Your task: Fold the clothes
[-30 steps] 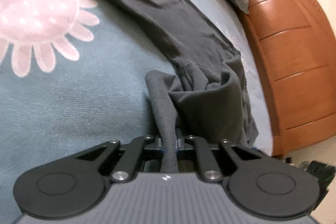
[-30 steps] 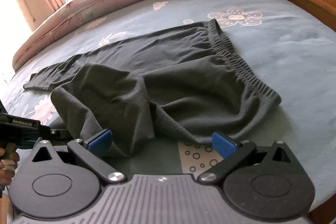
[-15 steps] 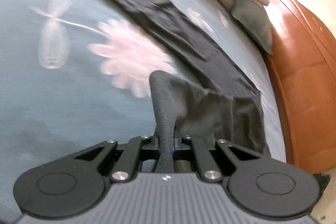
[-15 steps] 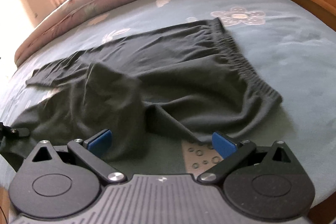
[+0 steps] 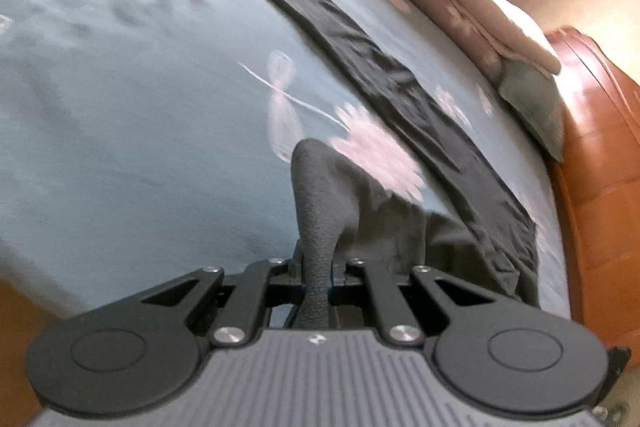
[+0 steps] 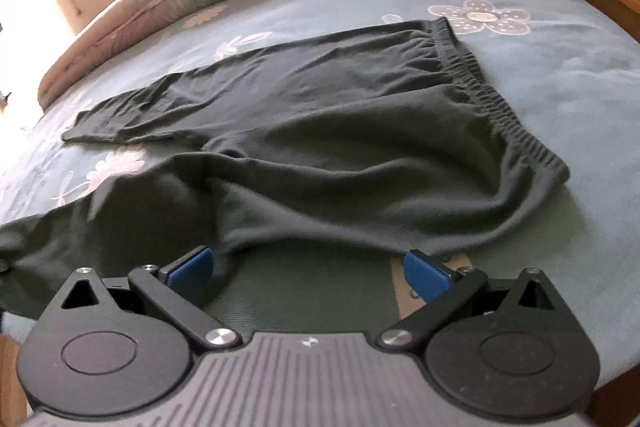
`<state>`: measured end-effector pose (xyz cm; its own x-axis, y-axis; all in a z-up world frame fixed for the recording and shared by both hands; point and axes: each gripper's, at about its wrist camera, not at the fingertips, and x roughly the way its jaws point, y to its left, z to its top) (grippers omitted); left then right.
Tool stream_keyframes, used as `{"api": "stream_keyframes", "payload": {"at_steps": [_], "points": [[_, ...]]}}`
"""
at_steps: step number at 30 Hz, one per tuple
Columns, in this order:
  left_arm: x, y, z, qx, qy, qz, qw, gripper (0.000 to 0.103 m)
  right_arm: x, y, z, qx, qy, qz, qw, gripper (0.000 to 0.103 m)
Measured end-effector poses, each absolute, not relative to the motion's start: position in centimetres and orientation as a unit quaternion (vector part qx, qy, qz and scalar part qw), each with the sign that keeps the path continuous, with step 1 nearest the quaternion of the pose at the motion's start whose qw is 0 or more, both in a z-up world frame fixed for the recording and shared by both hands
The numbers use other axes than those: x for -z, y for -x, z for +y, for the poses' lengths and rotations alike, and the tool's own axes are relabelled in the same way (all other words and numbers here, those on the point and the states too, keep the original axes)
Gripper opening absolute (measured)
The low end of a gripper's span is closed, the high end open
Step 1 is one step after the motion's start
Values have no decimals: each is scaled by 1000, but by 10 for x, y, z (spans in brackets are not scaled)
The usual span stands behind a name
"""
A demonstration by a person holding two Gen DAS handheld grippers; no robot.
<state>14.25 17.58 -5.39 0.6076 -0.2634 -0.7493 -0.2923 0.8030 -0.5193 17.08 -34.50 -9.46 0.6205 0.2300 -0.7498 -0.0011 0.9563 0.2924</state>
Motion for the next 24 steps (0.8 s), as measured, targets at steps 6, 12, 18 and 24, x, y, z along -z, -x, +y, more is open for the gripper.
{"api": "stream_keyframes", "payload": {"at_steps": [6, 12, 18, 24], "points": [[45, -131, 213, -58, 315, 429, 844, 7, 94, -168, -347, -60, -129, 433, 890, 103], [45, -127, 240, -83, 319, 428, 842, 7, 98, -165, -353, -50, -131, 438, 888, 103], [48, -132, 246, -95, 306, 437, 840, 11, 101, -166, -358, -46, -133, 439, 887, 103], [32, -140, 240, -95, 263, 430, 859, 12, 102, -168, -356, -46, -129, 442, 887, 103]]}}
